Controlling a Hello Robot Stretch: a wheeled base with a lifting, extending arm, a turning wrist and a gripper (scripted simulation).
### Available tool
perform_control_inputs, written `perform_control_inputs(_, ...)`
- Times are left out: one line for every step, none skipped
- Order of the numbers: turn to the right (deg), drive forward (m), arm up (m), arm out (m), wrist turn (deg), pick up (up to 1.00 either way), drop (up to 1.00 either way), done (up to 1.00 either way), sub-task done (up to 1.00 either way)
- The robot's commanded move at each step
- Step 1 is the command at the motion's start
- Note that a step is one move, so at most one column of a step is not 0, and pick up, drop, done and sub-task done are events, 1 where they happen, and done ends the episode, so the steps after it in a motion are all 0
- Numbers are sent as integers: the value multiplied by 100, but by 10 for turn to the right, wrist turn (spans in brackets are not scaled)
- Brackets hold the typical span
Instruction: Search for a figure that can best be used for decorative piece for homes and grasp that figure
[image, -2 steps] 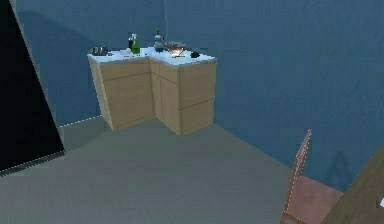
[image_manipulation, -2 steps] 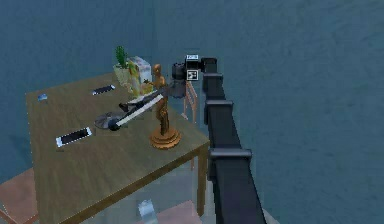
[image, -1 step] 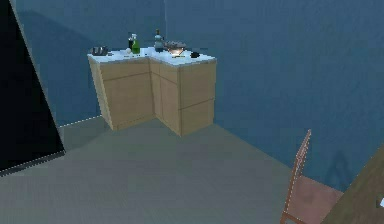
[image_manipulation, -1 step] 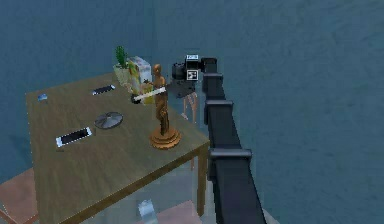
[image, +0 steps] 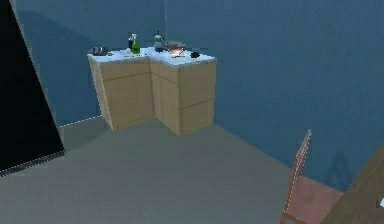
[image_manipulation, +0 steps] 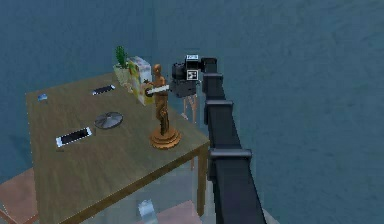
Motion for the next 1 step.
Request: perform_control_inputs(0,0,0,0,0,100,0,0,0)
